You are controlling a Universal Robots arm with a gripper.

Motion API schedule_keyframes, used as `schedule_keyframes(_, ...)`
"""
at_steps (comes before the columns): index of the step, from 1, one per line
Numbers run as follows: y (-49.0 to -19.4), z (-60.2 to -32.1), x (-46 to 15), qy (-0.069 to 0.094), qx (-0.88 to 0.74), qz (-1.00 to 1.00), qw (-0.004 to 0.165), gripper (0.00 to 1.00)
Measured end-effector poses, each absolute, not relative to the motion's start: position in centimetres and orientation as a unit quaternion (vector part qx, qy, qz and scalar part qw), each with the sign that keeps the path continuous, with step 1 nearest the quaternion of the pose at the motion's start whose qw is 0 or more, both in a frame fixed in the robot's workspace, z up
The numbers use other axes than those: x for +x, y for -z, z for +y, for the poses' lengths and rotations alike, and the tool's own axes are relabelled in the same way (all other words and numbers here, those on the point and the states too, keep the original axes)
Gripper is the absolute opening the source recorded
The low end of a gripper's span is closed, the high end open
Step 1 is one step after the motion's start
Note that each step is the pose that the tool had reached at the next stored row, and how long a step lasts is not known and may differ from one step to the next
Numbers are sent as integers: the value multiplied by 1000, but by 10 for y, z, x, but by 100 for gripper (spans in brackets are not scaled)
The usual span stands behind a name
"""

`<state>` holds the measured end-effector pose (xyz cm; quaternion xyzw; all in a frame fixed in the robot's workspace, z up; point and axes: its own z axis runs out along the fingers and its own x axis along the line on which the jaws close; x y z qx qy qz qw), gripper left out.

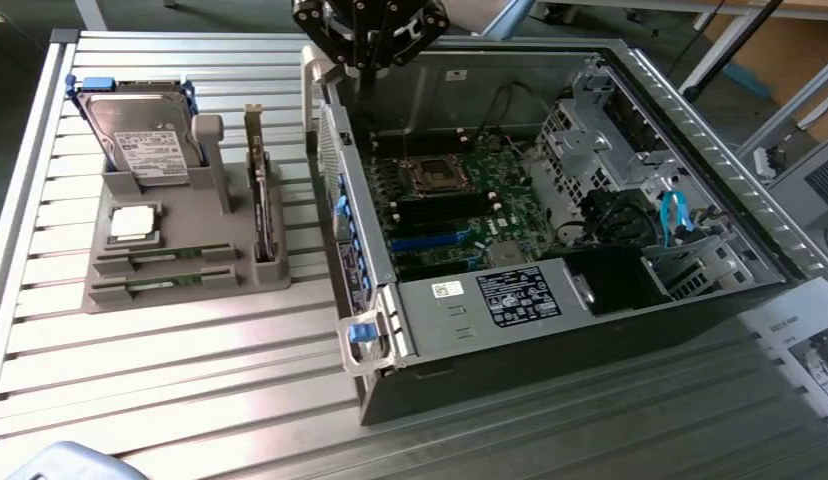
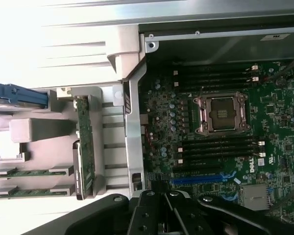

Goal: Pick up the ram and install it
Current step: 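Reach for the ram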

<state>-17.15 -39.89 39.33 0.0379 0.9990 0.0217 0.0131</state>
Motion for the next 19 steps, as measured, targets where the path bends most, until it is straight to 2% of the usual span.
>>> schedule_keyframes(19,-393,-399,-212,-22,38,999,13,10)
